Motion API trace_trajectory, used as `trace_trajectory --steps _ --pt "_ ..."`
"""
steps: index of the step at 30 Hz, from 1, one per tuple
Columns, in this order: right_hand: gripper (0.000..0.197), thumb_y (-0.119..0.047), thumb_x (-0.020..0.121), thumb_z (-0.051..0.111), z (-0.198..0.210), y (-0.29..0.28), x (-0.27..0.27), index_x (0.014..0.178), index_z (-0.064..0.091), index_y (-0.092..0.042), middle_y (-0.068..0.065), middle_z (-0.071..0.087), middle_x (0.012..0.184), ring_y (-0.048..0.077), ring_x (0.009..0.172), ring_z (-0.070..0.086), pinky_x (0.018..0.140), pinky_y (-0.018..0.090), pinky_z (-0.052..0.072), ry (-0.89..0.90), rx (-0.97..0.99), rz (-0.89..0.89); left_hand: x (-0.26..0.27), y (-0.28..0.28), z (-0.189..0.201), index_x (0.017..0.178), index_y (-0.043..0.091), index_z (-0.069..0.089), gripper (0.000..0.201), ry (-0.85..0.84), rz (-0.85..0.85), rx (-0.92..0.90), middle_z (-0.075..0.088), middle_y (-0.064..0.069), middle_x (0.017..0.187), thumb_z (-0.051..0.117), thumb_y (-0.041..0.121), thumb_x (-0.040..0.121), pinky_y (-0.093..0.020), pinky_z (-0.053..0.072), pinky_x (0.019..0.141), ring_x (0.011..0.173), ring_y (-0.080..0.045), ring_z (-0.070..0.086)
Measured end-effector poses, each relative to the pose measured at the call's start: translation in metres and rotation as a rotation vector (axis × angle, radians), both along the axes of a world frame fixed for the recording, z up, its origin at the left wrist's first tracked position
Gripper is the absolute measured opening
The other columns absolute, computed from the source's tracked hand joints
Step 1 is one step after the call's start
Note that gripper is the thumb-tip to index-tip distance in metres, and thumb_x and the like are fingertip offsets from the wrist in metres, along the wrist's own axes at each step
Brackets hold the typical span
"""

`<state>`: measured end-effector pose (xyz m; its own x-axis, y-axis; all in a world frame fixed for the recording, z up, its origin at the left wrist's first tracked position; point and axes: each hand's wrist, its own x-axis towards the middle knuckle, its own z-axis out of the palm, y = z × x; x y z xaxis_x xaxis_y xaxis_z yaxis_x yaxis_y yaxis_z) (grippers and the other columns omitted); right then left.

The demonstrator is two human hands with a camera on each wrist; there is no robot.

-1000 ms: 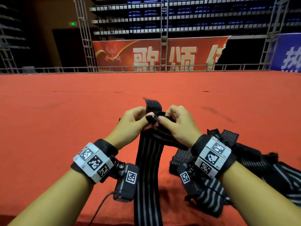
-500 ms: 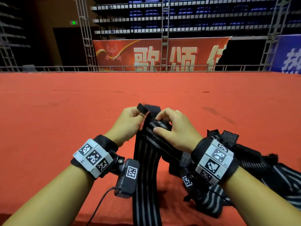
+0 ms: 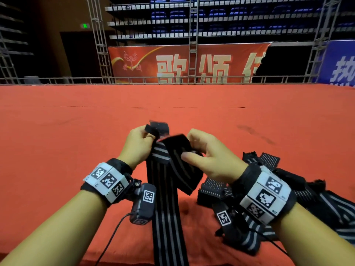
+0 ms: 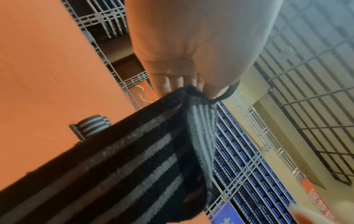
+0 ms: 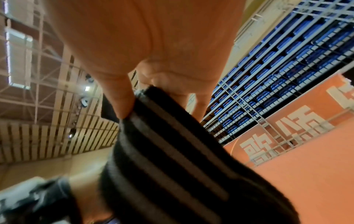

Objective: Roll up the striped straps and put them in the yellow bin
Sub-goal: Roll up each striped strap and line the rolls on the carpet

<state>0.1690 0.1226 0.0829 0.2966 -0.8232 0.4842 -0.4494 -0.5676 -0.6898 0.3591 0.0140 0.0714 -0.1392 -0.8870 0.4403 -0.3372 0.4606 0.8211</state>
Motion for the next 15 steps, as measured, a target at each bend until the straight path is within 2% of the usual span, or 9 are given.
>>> trace_trajectory --steps 2,4,7,9,10,12,14,15 --pt "0.016 -0.016 0.084 0.059 0.007 0.005 -0.004 0.081 0.043 -0.015 0.006 0.051 0.066 0.015 0.062 0.043 0.057 0.03 0.036 -0.101 0.073 0.03 0.006 -0.005 -0.001 0.081 0.011 0.068 0.016 0.026 0.047 0.019 0.065 0.0 0.076 0.056 0.01 0.09 -0.032 0.044 0.065 0.072 -0.015 0.054" --pt "0.019 -0.015 0.082 0.062 0.014 0.006 -0.009 0.078 0.044 -0.016 0.006 0.052 0.064 0.015 0.059 0.044 0.052 0.027 0.034 -0.105 0.084 -0.032 0.012 -0.006 0.0 0.08 0.008 0.066 0.02 0.028 0.096 -0.009 0.061 0.004 0.07 0.054 0.024 0.083 -0.031 0.04 0.063 0.07 -0.014 0.049" --pt "0.023 -0.015 0.078 0.066 0.017 -0.001 -0.017 0.07 0.045 -0.017 0.0 0.049 0.059 0.009 0.052 0.042 0.051 0.025 0.032 0.003 0.146 -0.136 0.019 -0.006 0.006 0.076 0.017 0.065 0.021 0.082 0.141 -0.051 0.059 0.009 0.066 0.051 0.032 0.078 -0.031 0.041 0.064 0.068 -0.013 0.048" --pt "0.024 -0.012 0.084 0.065 0.013 -0.008 -0.018 0.071 0.045 -0.016 -0.002 0.047 0.063 0.009 0.055 0.04 0.055 0.028 0.034 0.089 0.193 -0.181 0.02 -0.004 0.013 0.072 0.015 0.062 0.022 0.134 0.148 -0.077 0.056 0.007 0.065 0.053 0.032 0.081 -0.031 0.04 0.063 0.067 -0.012 0.047" --pt "0.023 -0.011 0.086 0.064 0.011 -0.01 -0.016 0.073 0.045 -0.015 -0.001 0.047 0.067 0.01 0.06 0.042 0.059 0.03 0.035 0.077 0.173 -0.188 0.02 -0.003 0.016 0.068 0.015 0.061 0.024 0.142 0.114 -0.082 0.055 0.008 0.064 0.056 0.029 0.086 -0.03 0.038 0.061 0.065 -0.011 0.046" --pt "0.018 -0.012 0.089 0.061 0.007 -0.015 -0.009 0.079 0.046 -0.012 0.001 0.05 0.081 0.014 0.075 0.047 0.069 0.03 0.038 0.042 0.085 -0.179 0.013 0.006 0.023 0.062 0.022 0.065 0.035 0.131 -0.006 -0.071 0.055 0.015 0.057 0.057 0.019 0.096 -0.023 0.038 0.053 0.058 -0.005 0.047" --pt "0.019 -0.019 0.086 0.063 0.007 -0.02 0.003 0.086 0.05 -0.006 0.007 0.056 0.096 0.018 0.09 0.051 0.079 0.032 0.042 0.058 0.043 -0.173 0.005 0.017 0.027 0.059 0.031 0.069 0.045 0.087 -0.116 -0.072 0.056 0.018 0.053 0.055 0.013 0.099 -0.017 0.038 0.049 0.052 0.002 0.047" --pt "0.023 -0.025 0.083 0.062 0.005 -0.023 0.01 0.086 0.05 -0.006 0.007 0.057 0.093 0.021 0.088 0.053 0.079 0.037 0.044 0.048 0.053 -0.169 0.002 0.021 0.028 0.061 0.03 0.07 0.045 0.082 -0.154 -0.088 0.059 0.019 0.055 0.054 0.012 0.099 -0.016 0.04 0.05 0.054 0.004 0.049"
